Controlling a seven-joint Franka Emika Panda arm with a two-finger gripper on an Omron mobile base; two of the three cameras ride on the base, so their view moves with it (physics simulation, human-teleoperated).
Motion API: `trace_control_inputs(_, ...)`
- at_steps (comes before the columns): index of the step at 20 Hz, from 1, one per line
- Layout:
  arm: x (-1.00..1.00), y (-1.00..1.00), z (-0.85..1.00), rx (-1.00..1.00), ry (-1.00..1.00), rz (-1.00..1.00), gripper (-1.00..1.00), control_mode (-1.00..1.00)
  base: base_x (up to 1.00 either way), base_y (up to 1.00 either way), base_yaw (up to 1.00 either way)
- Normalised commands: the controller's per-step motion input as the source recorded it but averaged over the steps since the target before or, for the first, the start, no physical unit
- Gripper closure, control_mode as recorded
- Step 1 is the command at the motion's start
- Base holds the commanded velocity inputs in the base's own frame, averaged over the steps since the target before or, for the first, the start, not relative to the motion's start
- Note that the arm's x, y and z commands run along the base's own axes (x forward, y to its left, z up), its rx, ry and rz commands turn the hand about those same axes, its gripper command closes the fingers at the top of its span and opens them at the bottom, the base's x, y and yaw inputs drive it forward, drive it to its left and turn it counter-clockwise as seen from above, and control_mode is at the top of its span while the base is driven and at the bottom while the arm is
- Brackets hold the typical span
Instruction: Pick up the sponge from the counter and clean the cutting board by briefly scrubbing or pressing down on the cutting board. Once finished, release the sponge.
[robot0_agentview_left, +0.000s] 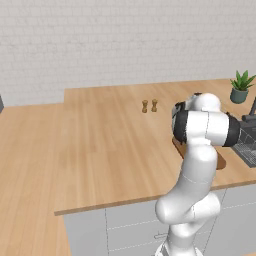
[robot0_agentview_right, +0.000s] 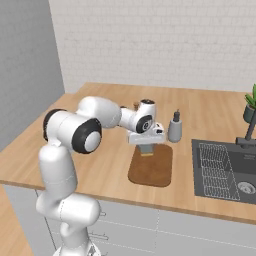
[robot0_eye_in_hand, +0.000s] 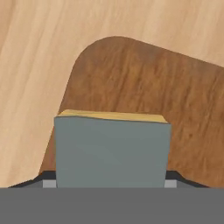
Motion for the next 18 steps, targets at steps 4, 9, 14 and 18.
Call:
trace_control_inputs(4,0.1,-0.95,0.0,0.04,-0.04,0.0,1.0,-1.0,0.0,0.0,0.0)
trace_control_inputs(9,-0.14,-0.28,-0.3,0.0,-0.14,0.0,1.0,-1.0,0.0,0.0,0.0)
trace_control_inputs(14,-0.15,-0.01,-0.37,0.1,0.0,0.0,1.0,-1.0,0.0,0.0,0.0)
trace_control_inputs(18,0.0,0.0,-0.05,0.18,0.0,0.0,1.0,-1.0,0.0,0.0,0.0)
